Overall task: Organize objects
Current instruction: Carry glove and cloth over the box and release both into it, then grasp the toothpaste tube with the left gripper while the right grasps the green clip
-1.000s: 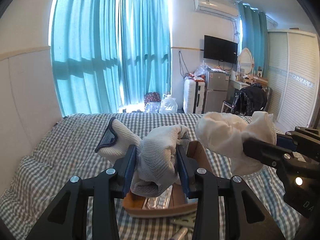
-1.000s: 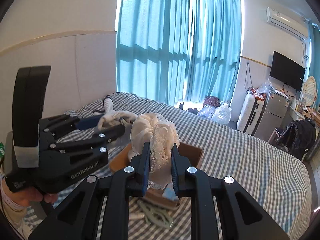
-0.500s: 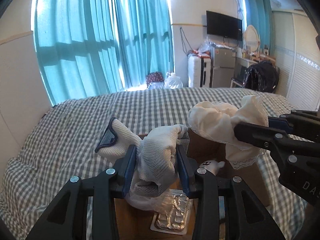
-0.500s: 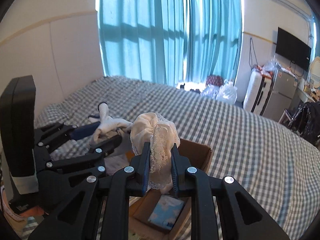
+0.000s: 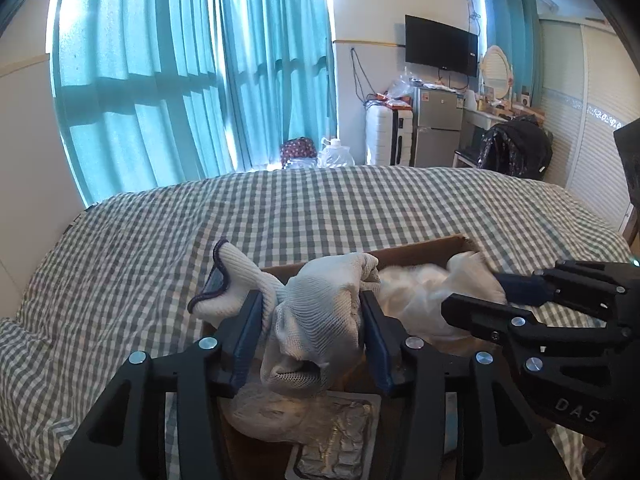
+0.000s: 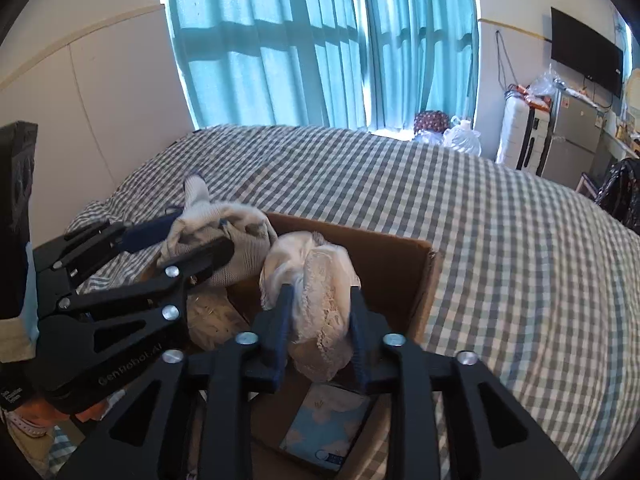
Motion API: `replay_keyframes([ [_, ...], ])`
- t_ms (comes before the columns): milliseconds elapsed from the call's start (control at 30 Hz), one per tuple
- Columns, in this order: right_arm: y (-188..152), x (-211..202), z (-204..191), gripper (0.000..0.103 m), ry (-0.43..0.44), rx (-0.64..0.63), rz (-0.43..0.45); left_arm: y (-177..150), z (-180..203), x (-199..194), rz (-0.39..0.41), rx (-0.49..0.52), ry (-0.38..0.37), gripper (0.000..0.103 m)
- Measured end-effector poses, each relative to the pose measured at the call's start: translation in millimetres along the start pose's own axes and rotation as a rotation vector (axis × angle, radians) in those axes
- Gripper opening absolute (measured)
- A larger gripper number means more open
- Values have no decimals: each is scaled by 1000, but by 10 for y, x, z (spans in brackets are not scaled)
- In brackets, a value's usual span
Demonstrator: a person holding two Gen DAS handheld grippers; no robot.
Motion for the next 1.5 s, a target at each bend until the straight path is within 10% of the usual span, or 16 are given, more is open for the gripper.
replay_keyframes([
  [467,206,-1519,-73,87,-89,-31,156,221,54,-1082,91,-68,61,100],
  [800,17,-2254,-322,102,-66,-107,220,15,-138,-1771,111,-119,128,103],
  [1167,-346,-2079,-400,103,1,-171,174,-463,-91,-1887,54,-134,131,103],
  [1500,-924,-1316,-239,103,58,-159,47,-1351,-100,-1234,-85,-180,193,103],
])
Point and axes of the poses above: each gripper's, at about its wrist camera, not at the fingertips, and x roughly the way its jaws point, z to its right, y to its top, the point moved 9 cm from there along x, roughly the way its jaws point, and after that the axes turned 1 degree about -x, right-handed, at the moved point
